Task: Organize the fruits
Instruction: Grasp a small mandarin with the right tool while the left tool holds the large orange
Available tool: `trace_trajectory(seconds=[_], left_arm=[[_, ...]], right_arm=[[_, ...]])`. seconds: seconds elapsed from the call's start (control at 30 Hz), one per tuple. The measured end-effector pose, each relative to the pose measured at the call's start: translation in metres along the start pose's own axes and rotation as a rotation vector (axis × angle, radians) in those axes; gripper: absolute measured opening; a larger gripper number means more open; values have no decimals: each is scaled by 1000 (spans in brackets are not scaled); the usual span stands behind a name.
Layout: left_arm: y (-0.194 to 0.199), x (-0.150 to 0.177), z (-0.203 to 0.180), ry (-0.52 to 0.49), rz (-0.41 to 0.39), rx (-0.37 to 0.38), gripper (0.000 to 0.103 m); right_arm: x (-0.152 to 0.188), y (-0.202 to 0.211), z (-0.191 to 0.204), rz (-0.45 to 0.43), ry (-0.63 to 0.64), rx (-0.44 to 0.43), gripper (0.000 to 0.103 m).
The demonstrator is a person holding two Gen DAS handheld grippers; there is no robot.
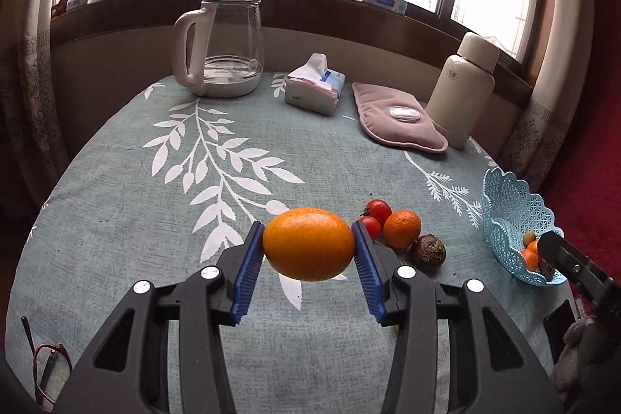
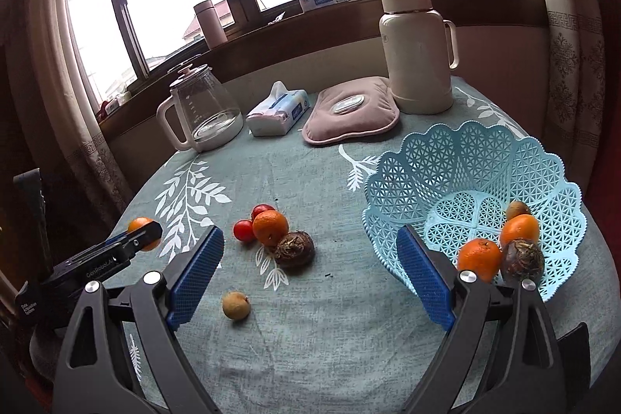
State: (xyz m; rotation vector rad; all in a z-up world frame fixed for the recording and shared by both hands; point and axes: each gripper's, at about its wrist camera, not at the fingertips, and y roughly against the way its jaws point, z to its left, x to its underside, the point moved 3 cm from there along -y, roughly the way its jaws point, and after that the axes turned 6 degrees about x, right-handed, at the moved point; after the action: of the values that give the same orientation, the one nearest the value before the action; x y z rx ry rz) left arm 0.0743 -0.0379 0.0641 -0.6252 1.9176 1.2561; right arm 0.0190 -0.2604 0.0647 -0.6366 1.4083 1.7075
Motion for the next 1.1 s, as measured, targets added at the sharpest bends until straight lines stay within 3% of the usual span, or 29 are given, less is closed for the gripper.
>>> trace_trajectory(seconds=[0.23, 0.37, 0.6, 0.87, 0.93, 1.1], left_arm=[[20, -6, 17, 28, -59, -5, 46], [21, -8, 24, 48, -63, -5, 46], [25, -7, 28, 80, -72, 18, 46], [28, -8, 33, 93, -73, 21, 46], [27, -8, 33, 95, -71, 22, 46], [25, -8, 35, 100, -67, 21, 46]], right_arm=[[-2, -40, 36, 120, 29, -88, 88], [7, -60, 42, 167, 18, -59, 70], [17, -87, 48, 164, 90, 80, 68], [7, -118, 60, 186, 174, 90, 68], [6, -129, 58, 214, 171, 76, 60], [6, -142, 56, 234, 171, 60, 54]])
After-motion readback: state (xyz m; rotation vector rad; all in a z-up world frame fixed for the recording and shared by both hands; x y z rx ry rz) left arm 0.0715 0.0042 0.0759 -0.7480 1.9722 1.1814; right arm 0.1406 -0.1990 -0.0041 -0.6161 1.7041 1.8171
